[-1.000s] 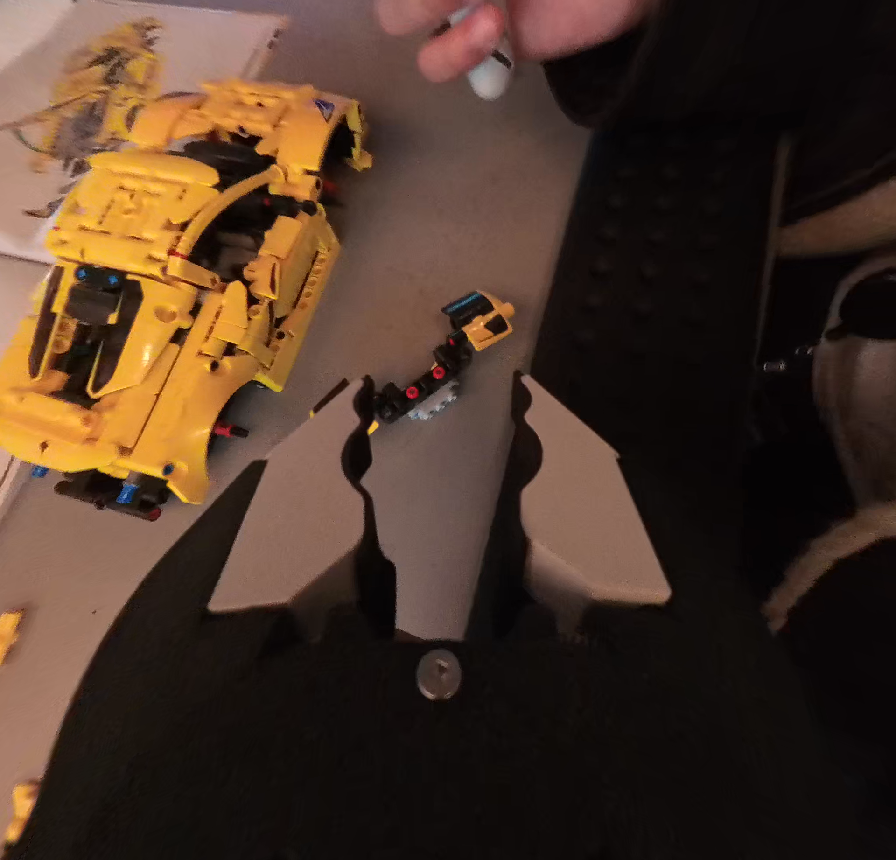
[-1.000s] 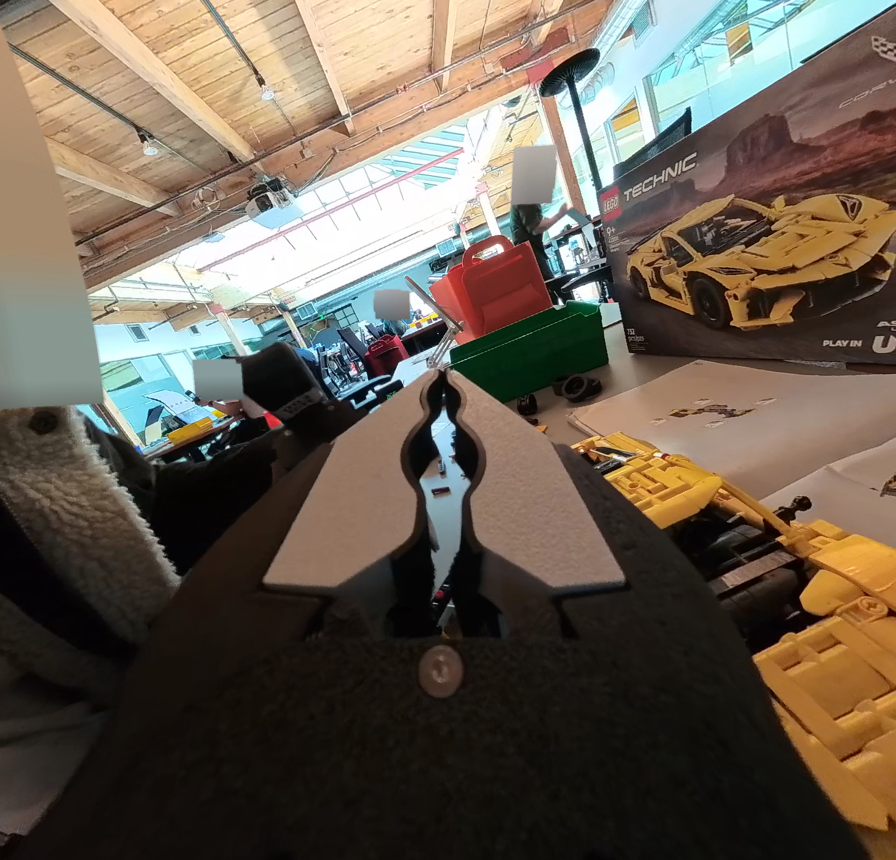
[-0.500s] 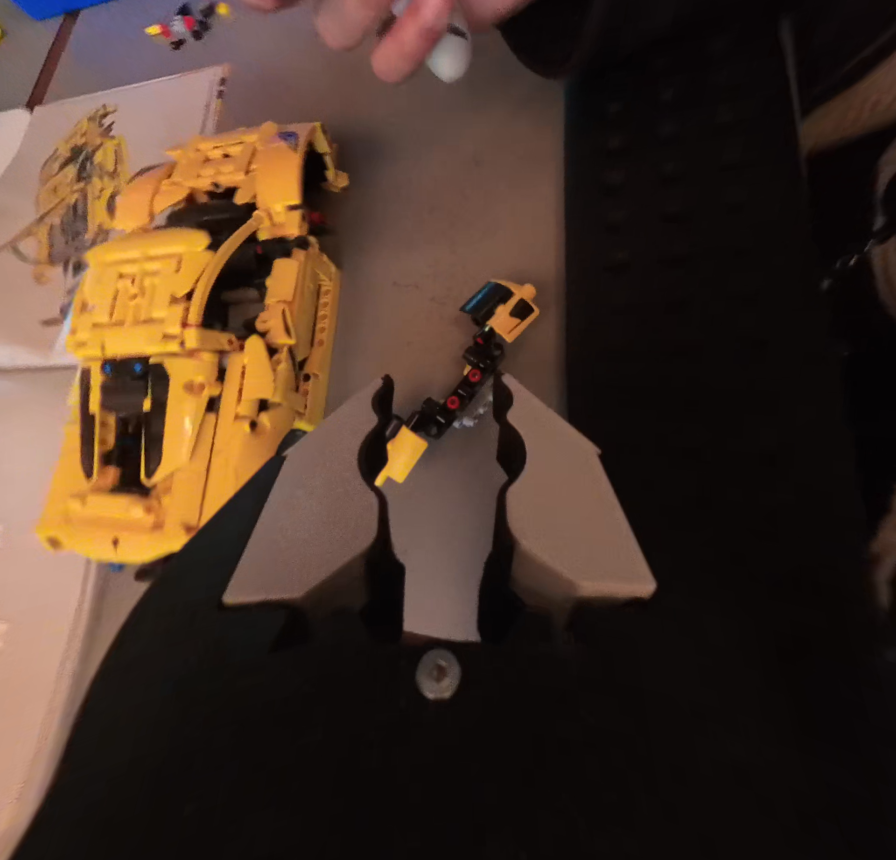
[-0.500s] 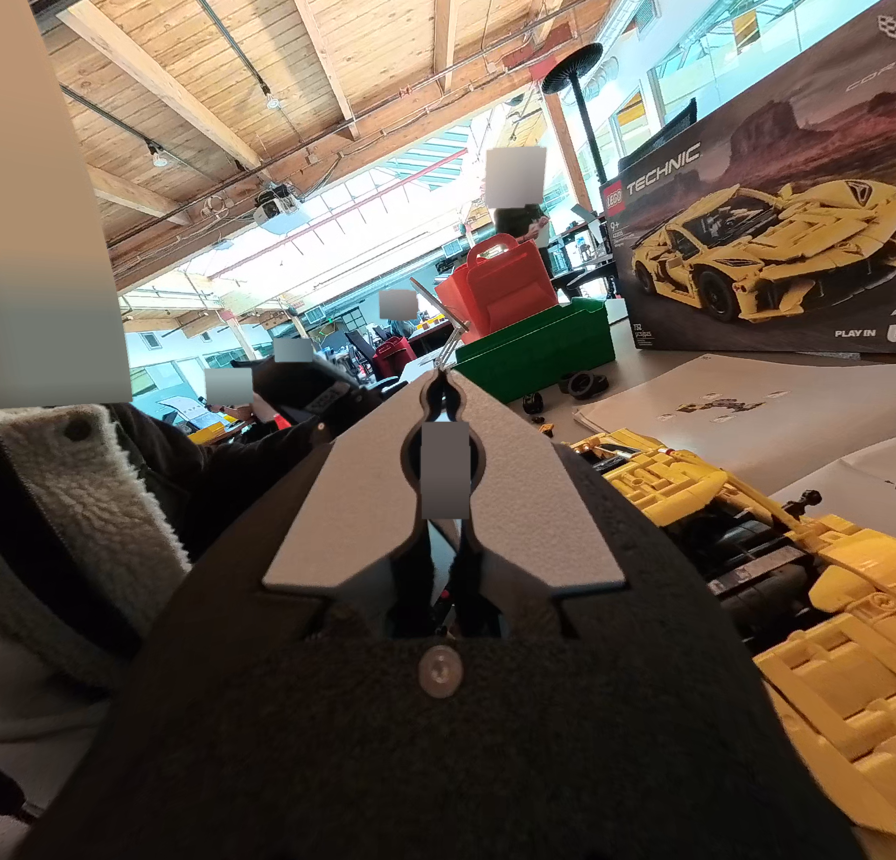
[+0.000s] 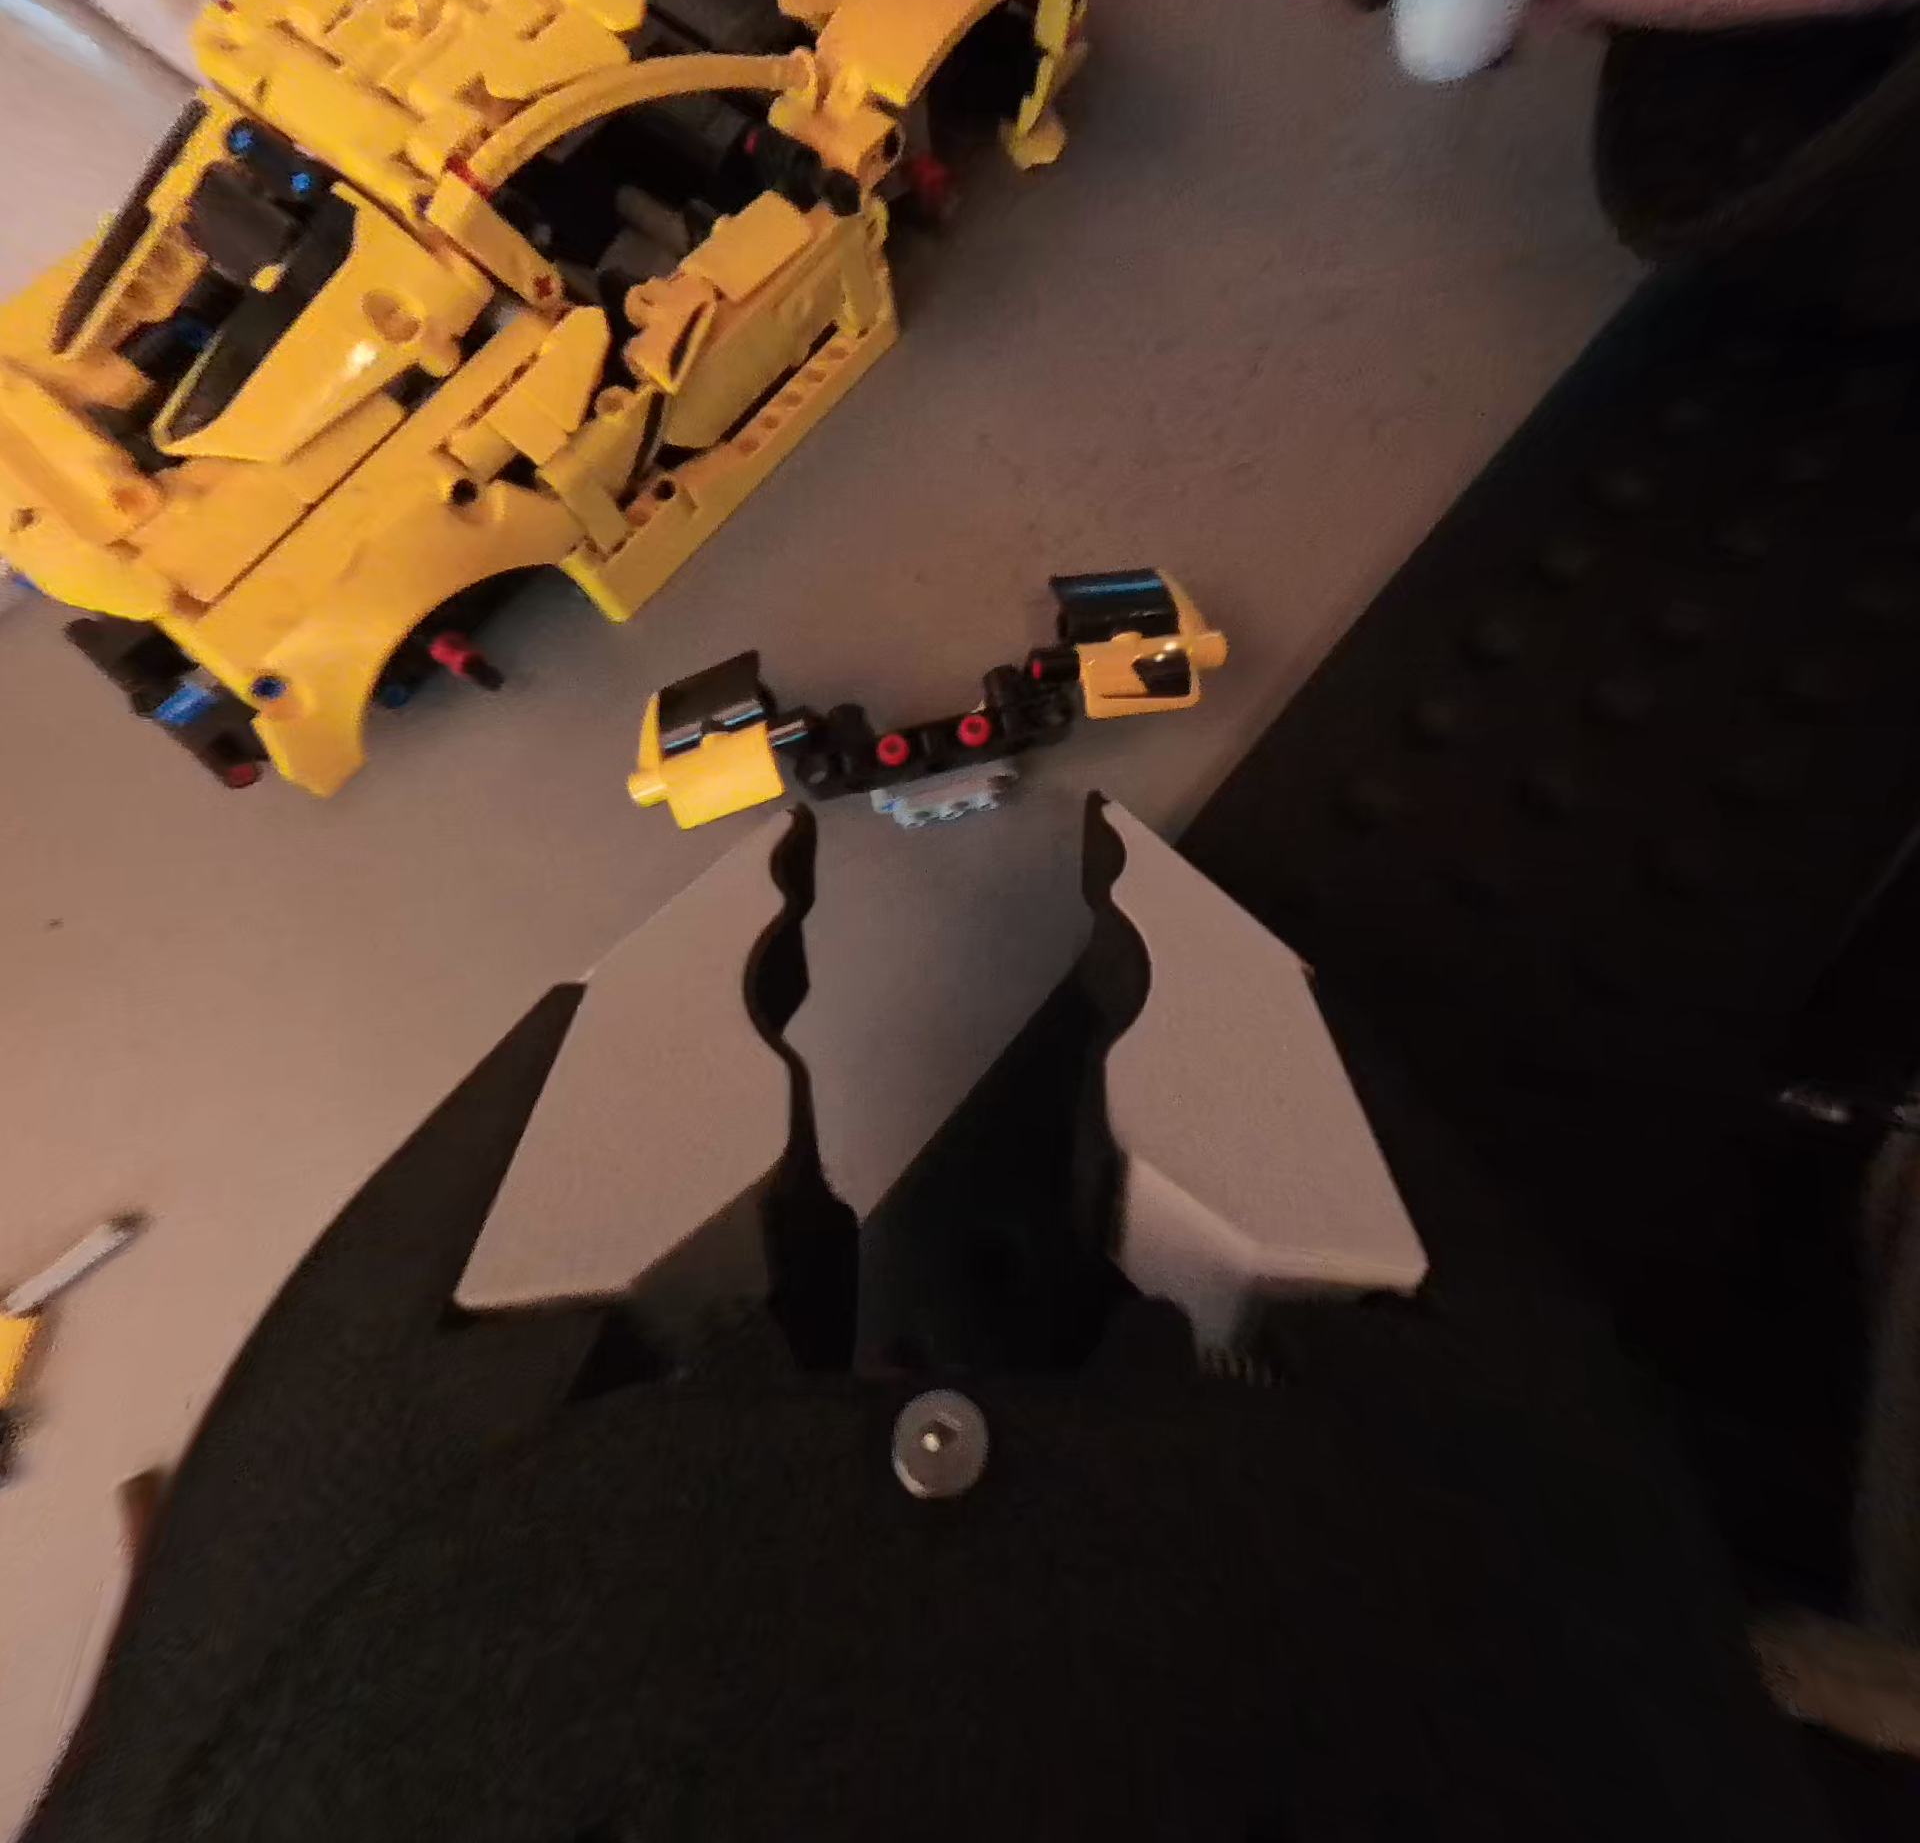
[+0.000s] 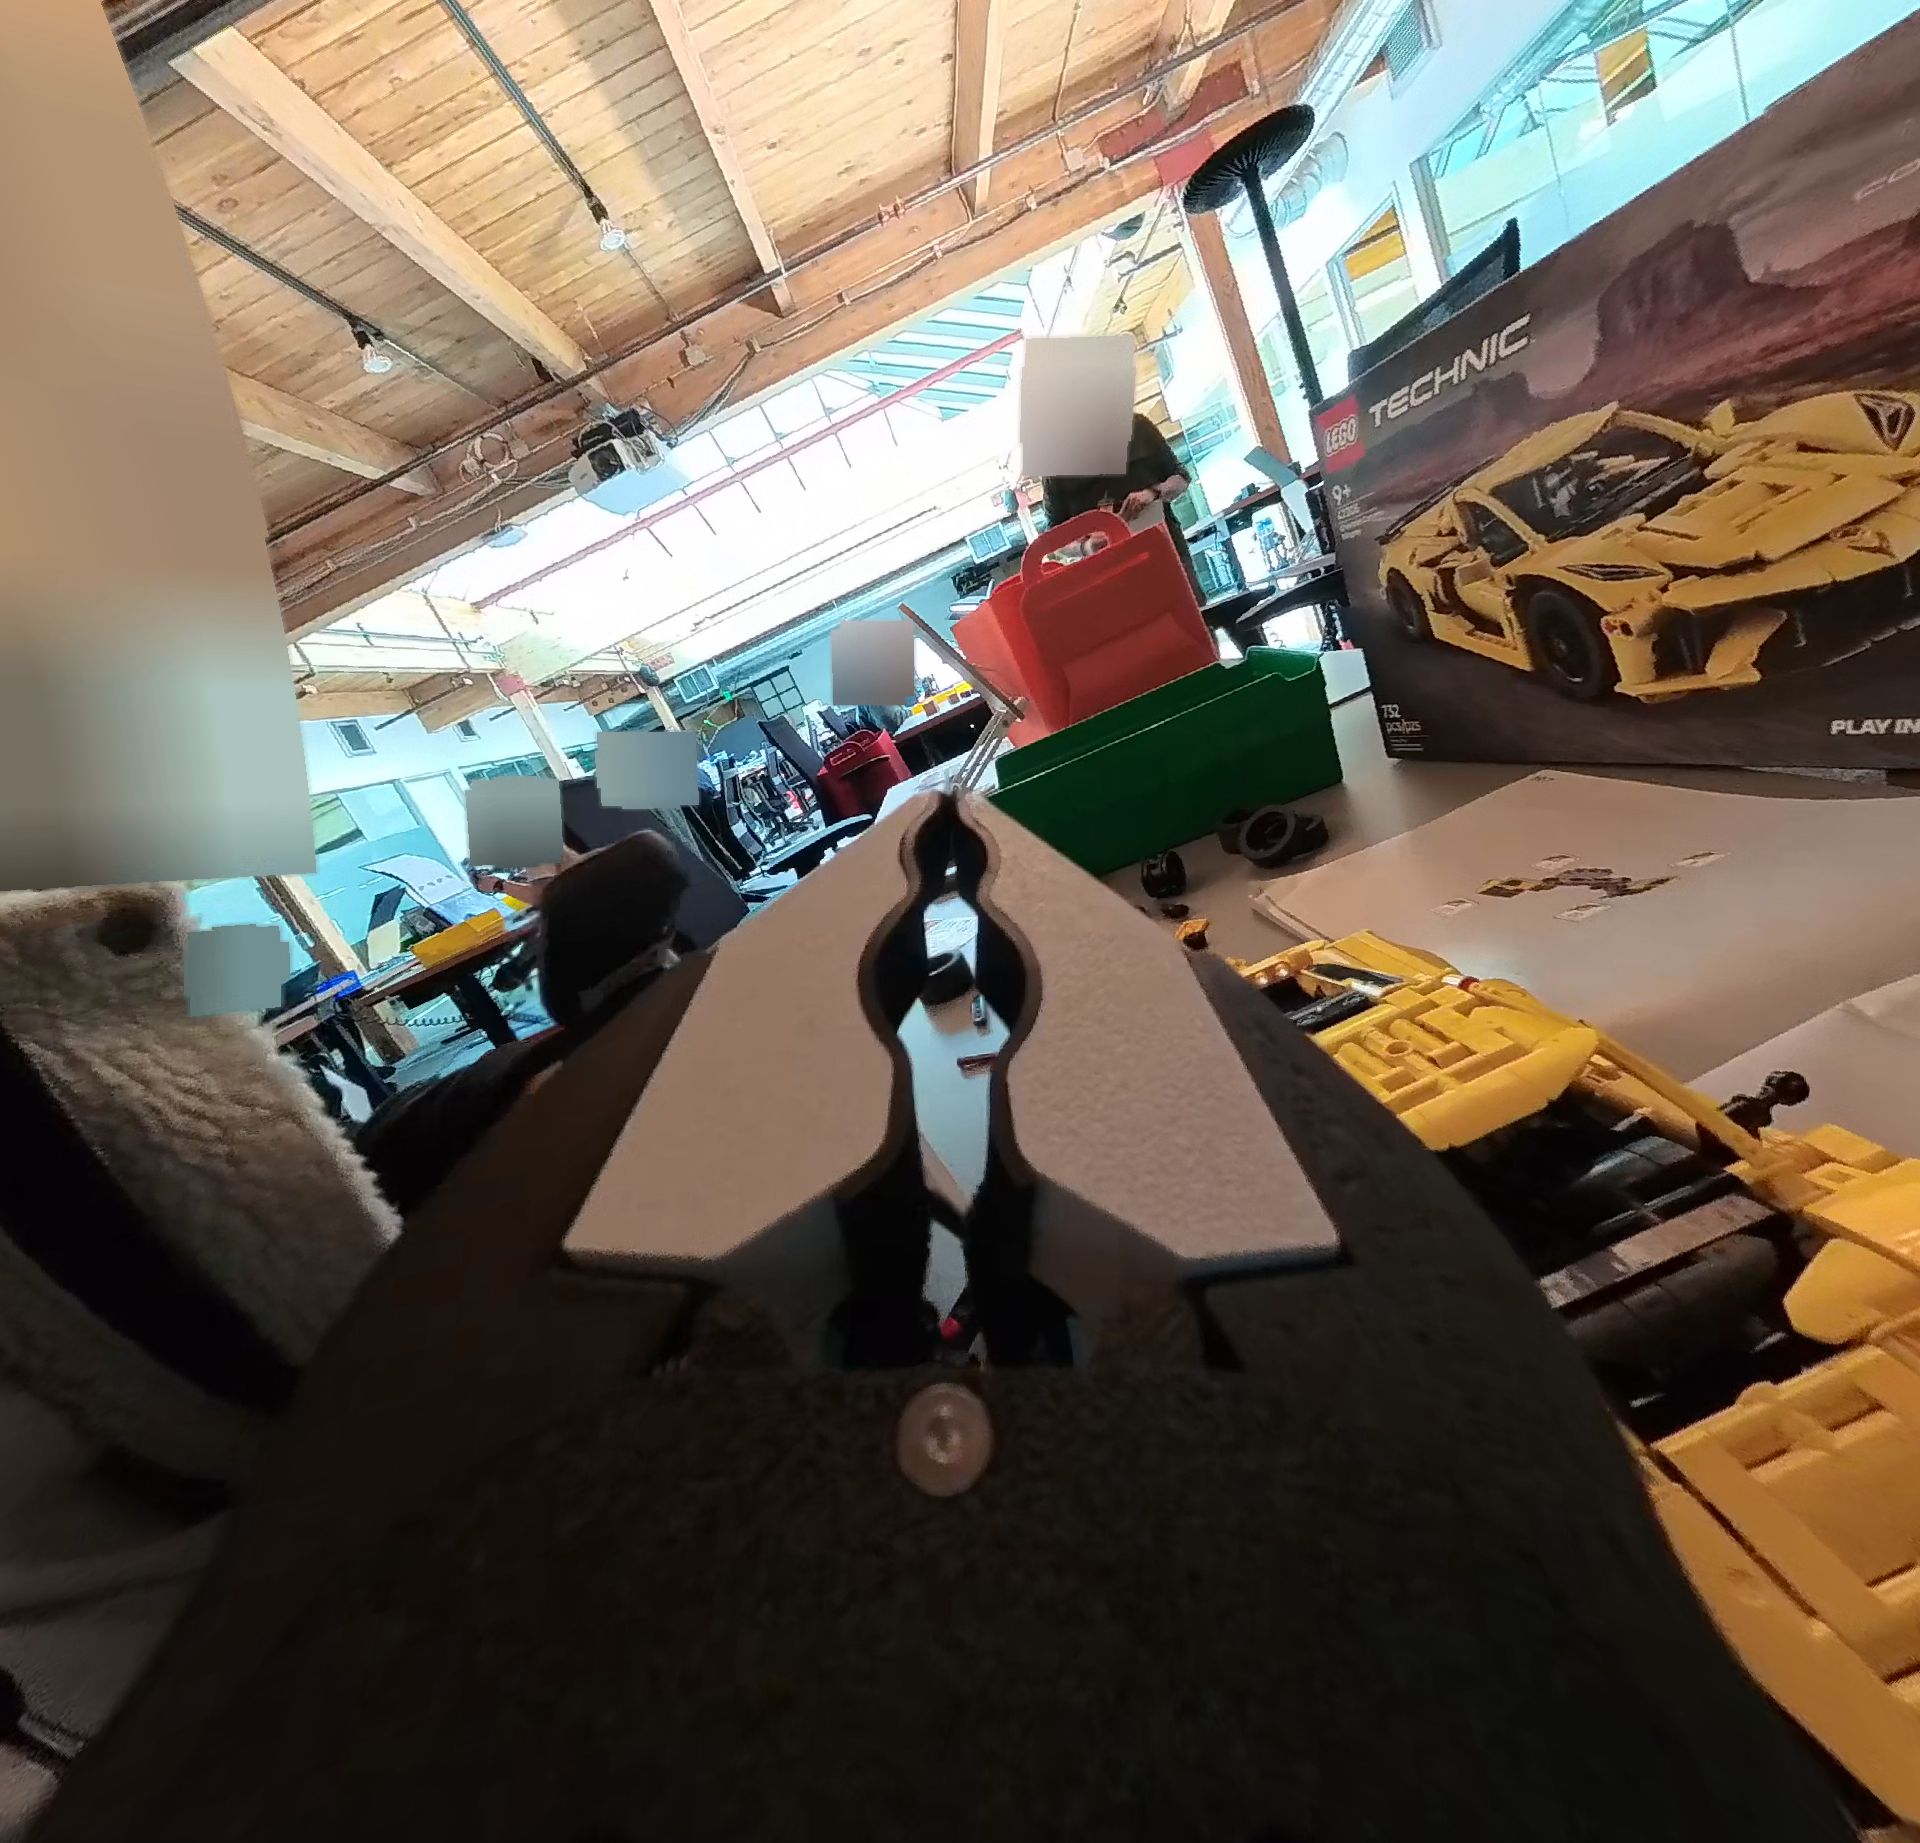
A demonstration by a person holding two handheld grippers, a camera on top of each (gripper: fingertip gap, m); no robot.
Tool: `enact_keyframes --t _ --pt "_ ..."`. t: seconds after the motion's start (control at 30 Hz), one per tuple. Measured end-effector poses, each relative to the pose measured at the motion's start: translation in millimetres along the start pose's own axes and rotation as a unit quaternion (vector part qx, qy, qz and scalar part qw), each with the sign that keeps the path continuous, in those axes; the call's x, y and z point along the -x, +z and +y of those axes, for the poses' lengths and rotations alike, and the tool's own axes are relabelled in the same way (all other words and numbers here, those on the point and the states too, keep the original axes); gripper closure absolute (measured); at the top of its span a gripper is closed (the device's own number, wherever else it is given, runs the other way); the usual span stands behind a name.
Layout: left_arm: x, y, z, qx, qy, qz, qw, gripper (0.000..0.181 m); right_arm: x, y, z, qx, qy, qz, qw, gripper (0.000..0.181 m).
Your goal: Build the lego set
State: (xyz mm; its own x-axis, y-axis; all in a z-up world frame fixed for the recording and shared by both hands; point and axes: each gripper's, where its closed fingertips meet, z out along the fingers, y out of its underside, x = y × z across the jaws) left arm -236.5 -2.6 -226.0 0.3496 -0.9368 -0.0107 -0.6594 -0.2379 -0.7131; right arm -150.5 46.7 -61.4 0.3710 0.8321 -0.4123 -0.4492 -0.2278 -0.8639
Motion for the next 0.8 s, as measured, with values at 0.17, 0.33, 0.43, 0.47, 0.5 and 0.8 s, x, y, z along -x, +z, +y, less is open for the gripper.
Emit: enact_keyframes --t 0.17,0.33,0.43,0.47,0.5,0.8 --pt "-0.1 7.7 9.0 0.037 -0.071 0.054 0.995 0.13 -1.8 -0.6 -0.1 -0.001 0.002 0.003 1.0 0.181" --pt "0.4 15.7 2.9 0.037 -0.073 0.058 0.995 0.13 -2.9 0.8 2.9 0.008 -0.006 0.007 1.0 0.181" --pt "0.5 22.5 -5.8 0.026 -0.073 0.054 0.996 0.13 -3.4 0.8 3.4 0.008 -0.007 0.009 1.0 0.181" --pt "-0.1 24.4 -8.9 0.021 -0.068 0.053 0.996 0.134 -3.4 0.9 3.4 0.009 -0.006 0.009 1.0 0.181" --pt "-1.5 25.9 -12.5 0.016 -0.059 0.054 0.997 0.142 -3.3 0.9 3.5 0.009 -0.007 0.008 1.0 0.181" --pt "-5.5 31.7 -27.9 -0.009 -0.015 0.049 0.999 0.181 -5.3 -0.9 3.3 0.019 -0.017 0.015 1.0 0.181"
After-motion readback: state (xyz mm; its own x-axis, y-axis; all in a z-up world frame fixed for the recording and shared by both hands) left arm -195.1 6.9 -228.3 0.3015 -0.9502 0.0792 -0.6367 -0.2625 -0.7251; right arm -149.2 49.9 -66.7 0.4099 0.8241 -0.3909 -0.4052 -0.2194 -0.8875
